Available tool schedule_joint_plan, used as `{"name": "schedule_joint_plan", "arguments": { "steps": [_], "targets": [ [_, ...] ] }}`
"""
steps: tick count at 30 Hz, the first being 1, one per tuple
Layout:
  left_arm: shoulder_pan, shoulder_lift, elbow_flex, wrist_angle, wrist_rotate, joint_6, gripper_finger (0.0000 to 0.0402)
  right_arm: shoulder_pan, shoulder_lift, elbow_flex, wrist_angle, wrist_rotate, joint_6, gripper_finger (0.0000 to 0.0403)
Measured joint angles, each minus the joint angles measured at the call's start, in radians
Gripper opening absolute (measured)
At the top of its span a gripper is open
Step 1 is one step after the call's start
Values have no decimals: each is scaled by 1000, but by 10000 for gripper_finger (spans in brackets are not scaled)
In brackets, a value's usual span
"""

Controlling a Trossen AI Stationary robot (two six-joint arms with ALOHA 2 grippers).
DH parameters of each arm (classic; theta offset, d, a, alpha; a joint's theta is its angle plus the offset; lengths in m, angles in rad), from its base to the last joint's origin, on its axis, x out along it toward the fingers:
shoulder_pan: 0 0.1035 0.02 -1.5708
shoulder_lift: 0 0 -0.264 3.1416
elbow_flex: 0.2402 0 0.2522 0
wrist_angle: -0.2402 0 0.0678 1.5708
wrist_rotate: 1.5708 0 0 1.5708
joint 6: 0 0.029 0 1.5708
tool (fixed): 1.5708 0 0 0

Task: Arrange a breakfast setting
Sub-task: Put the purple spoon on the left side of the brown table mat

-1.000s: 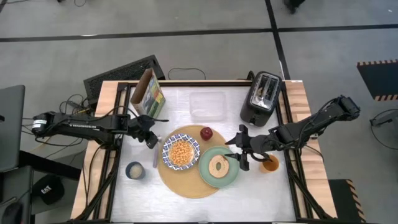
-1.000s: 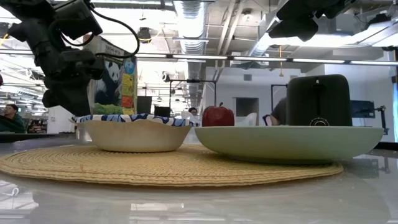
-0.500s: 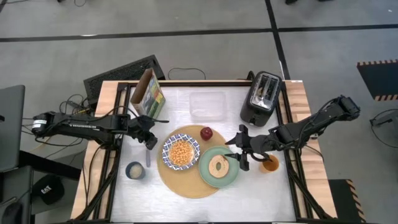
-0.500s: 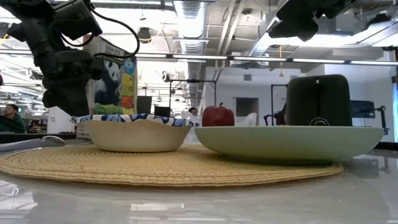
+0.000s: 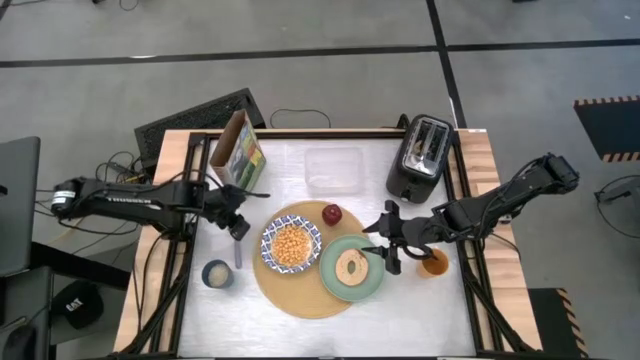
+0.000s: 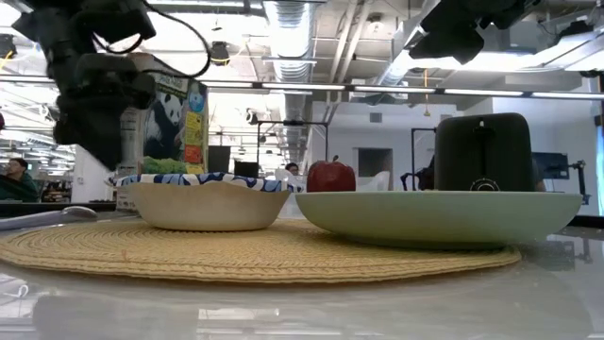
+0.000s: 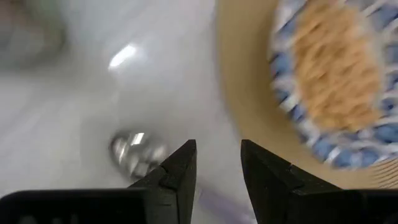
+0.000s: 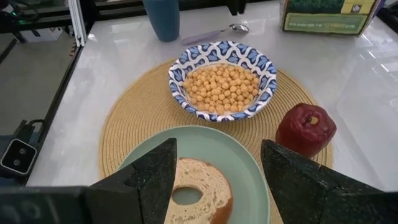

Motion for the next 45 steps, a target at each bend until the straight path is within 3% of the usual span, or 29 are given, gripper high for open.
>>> {"name": "schedule_joint_plan", "arguments": {
  "steps": [5, 13, 33, 45],
  "targets": [
    [-44, 1, 0, -125, -43, -128, 110, 0, 0, 0, -22, 0, 10, 260],
    [-65, 38, -44, -133, -47, -191, 110, 0, 0, 0, -23, 0, 10, 260],
    [-65, 215, -76, 114, 15, -170, 110, 0, 0, 0, -31, 0, 19, 260],
    [-65, 207, -25, 48, 22, -125, 110, 0, 0, 0, -33, 0, 20, 260]
  ]
}}
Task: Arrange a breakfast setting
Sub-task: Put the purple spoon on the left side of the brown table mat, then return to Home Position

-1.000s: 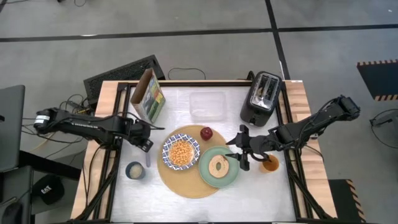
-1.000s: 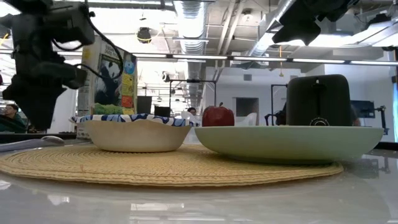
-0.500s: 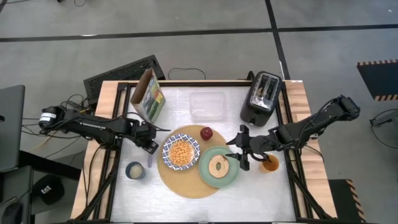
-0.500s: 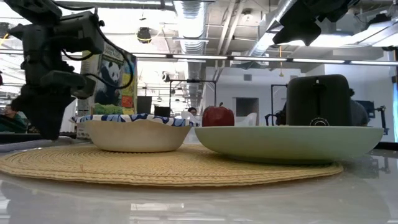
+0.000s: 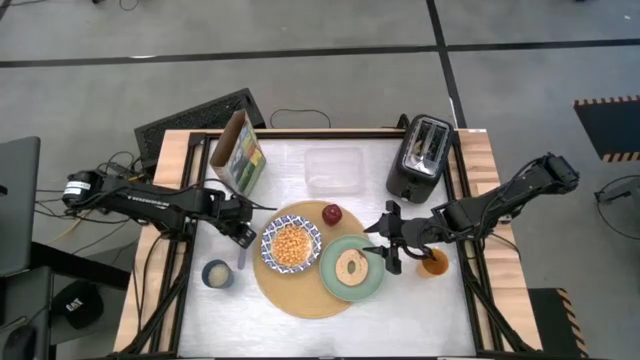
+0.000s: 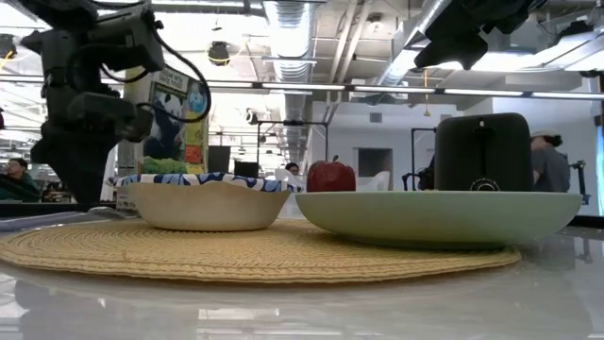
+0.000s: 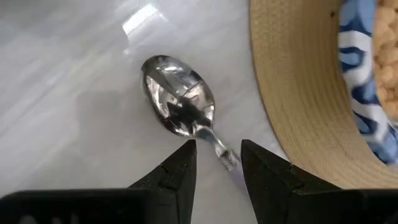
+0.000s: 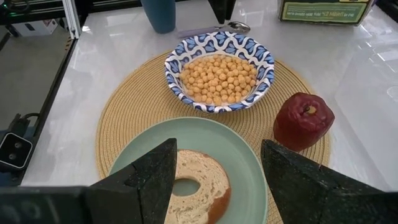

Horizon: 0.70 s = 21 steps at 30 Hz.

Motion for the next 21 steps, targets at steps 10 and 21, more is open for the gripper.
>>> {"name": "schedule_joint_plan", "arguments": {
  "steps": [10, 21],
  "targets": [
    [-32, 0, 177, -170, -95, 167, 99, 0, 0, 0, 0, 0, -3, 260],
    [-274, -105, 217, 145, -260, 516, 5, 1, -3, 0, 14, 0, -34, 237]
  ]
}}
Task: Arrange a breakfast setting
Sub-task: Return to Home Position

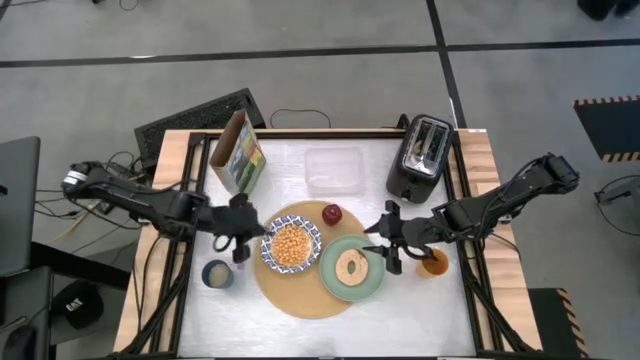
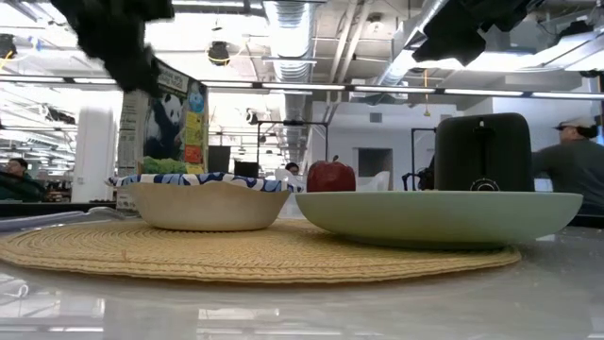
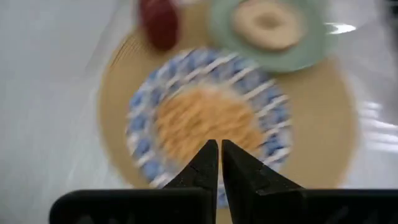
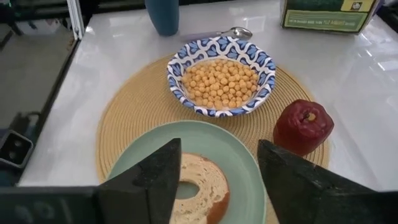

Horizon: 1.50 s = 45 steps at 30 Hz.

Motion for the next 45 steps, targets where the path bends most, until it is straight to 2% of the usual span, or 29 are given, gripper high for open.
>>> {"name": "schedule_joint_plan", "arguments": {
  "steps": [4, 7, 12, 15, 19, 21, 28, 33, 38, 45],
  "targets": [
    [-92, -70, 0, 115, -26, 165, 2, 0, -5, 0, -4, 0, -59, 183],
    [-130, -121, -8, 201, -63, 247, 1, 0, -24, 0, -3, 0, -96, 119],
    [-150, -218, -125, 379, -37, 325, 0, -2, -111, -84, 92, -34, -161, 21],
    [-150, -286, -216, 462, -36, 327, 0, -12, -204, -169, 158, -52, -172, 22],
    [-149, -370, -326, 570, -40, 327, 0, -23, -338, -279, 228, -57, -170, 61],
    [-149, -407, -377, 621, -39, 328, 0, -27, -406, -331, 254, -61, -171, 66],
    [-135, -527, -508, 742, -53, 363, 0, -48, -611, -503, 374, -79, -178, 35],
    [-93, -623, -567, 746, -56, 375, 0, -54, -760, -582, 373, -82, -178, 21],
    [-66, -719, -609, 740, -43, 362, 0, -53, -894, -646, 370, -85, -170, 40],
    [-66, -845, -688, 751, -44, 353, 0, -60, -1068, -736, 349, -155, -175, 33]
  ]
}}
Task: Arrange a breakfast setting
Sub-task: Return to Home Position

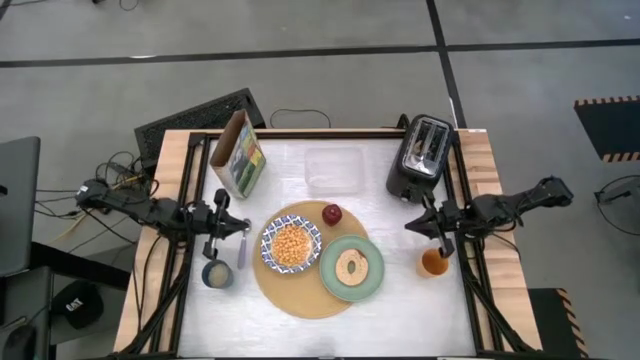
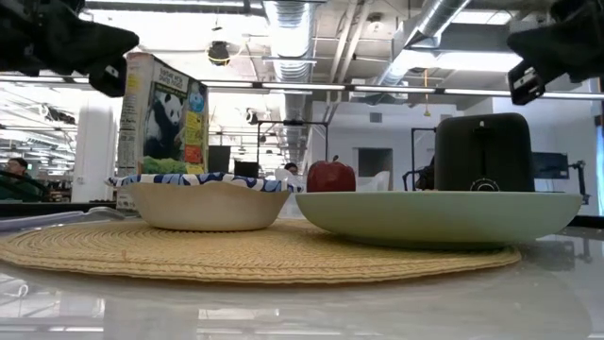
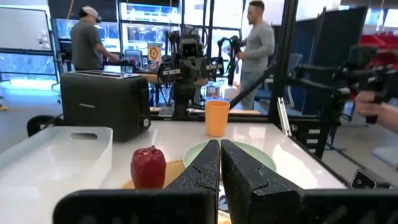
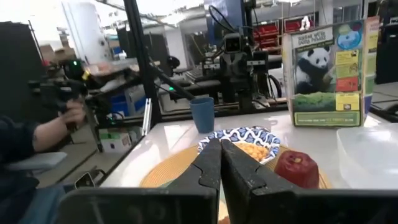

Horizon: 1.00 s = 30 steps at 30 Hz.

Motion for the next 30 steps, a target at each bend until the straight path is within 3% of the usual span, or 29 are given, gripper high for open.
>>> {"name": "schedule_joint_plan", "arguments": {
  "steps": [4, 9, 15, 30],
  "targets": [
    [0, -78, -38, -43, 17, -56, 0, 0, -89, -61, 12, -3, 12, 24],
    [-2, -142, -38, -128, 19, -34, 0, 0, -86, -69, -24, 18, 24, 39],
    [15, -136, -38, -134, 19, 40, 0, 0, -72, -69, -45, 48, 24, 55],
    [17, -135, -40, -133, 7, 27, 0, 0, -67, -70, -54, 47, 24, 56]
  ]
}}
